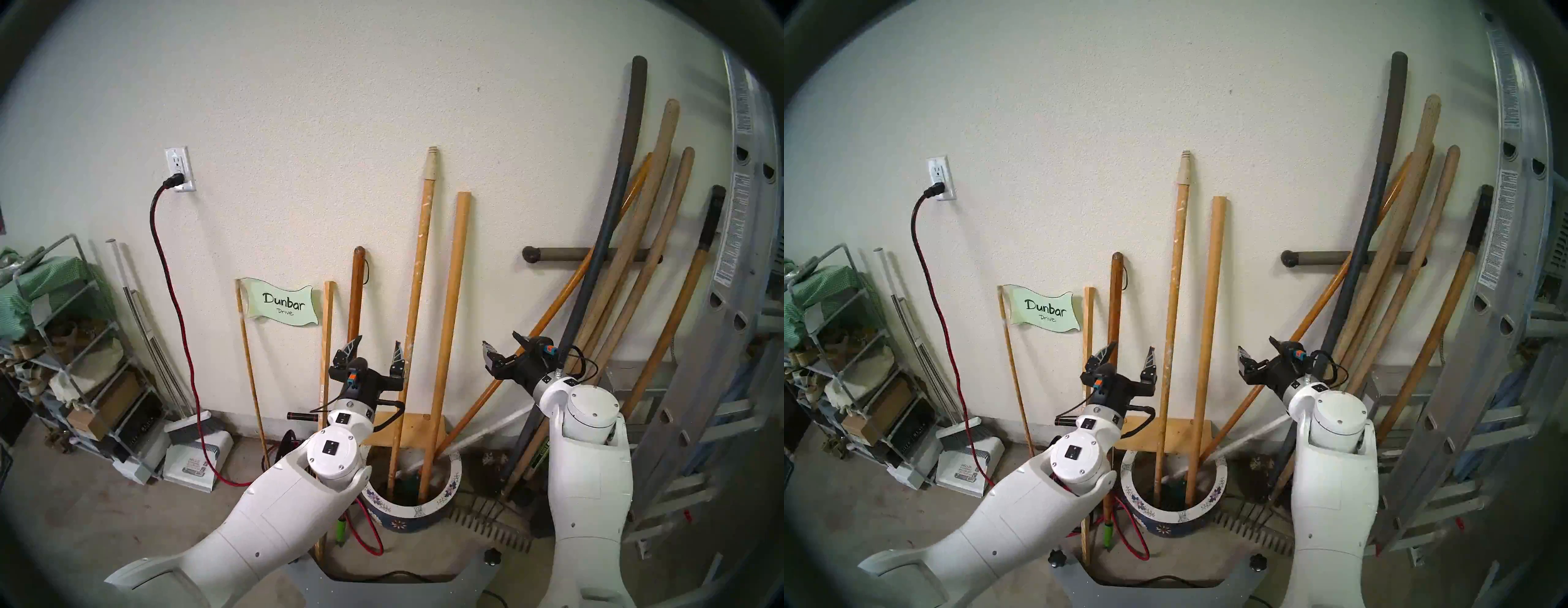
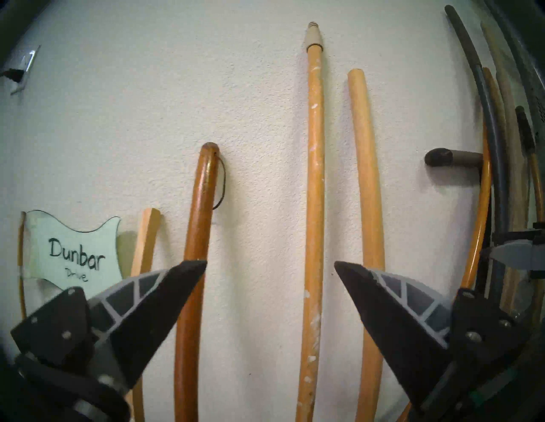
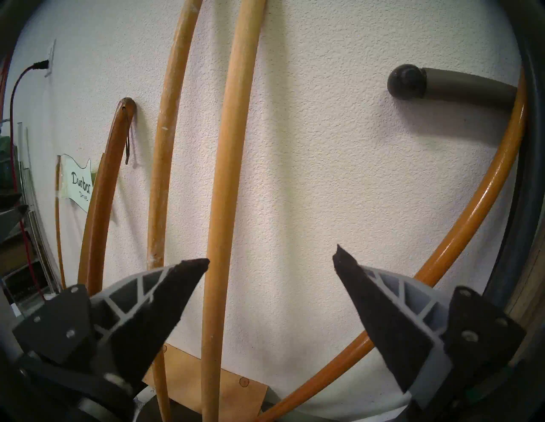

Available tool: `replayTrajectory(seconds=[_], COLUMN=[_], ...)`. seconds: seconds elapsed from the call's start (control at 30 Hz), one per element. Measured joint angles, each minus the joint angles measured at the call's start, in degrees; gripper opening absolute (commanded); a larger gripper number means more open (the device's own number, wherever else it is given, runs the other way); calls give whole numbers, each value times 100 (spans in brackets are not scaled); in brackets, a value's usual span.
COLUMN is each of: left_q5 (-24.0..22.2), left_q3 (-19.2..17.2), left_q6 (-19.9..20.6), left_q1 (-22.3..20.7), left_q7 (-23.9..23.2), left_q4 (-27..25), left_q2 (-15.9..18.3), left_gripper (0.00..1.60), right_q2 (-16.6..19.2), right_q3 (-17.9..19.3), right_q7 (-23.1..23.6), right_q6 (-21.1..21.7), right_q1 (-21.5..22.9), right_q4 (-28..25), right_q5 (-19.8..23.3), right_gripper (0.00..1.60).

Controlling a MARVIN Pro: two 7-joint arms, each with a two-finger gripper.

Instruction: Put wooden sticks into the pot

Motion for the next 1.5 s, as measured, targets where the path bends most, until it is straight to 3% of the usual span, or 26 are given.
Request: replayTrajectory(seconds=[0.43, 0.7, 0.9, 1.23, 1.5], left_q5=[-83, -440, -984, -1614, -1713], left_q3=[-176, -347, -406, -311, -311], left_q6=[576, 1376, 2011, 3039, 3259], left_q1=[636, 1115, 1287, 1194, 1055], left_q7=[344, 543, 633, 762, 768], left_q4=[-1041, -1781, -2265, -2479, -2366], left_q2=[480, 852, 1159, 1409, 1416], left_gripper=[160, 160, 160, 160, 160], right_q2=[-1, -1, -2, -2, -2], right_q3=[0, 0, 0, 0, 0], right_q7=[0, 1, 2, 6, 7], right_q6=[0, 0, 0, 0, 0], right_q1=[1, 1, 0, 0, -1], right_q4=[-1, -2, -3, -3, -3], right_q5=[0, 2, 10, 23, 28], right_gripper=[160, 160, 160, 160, 160])
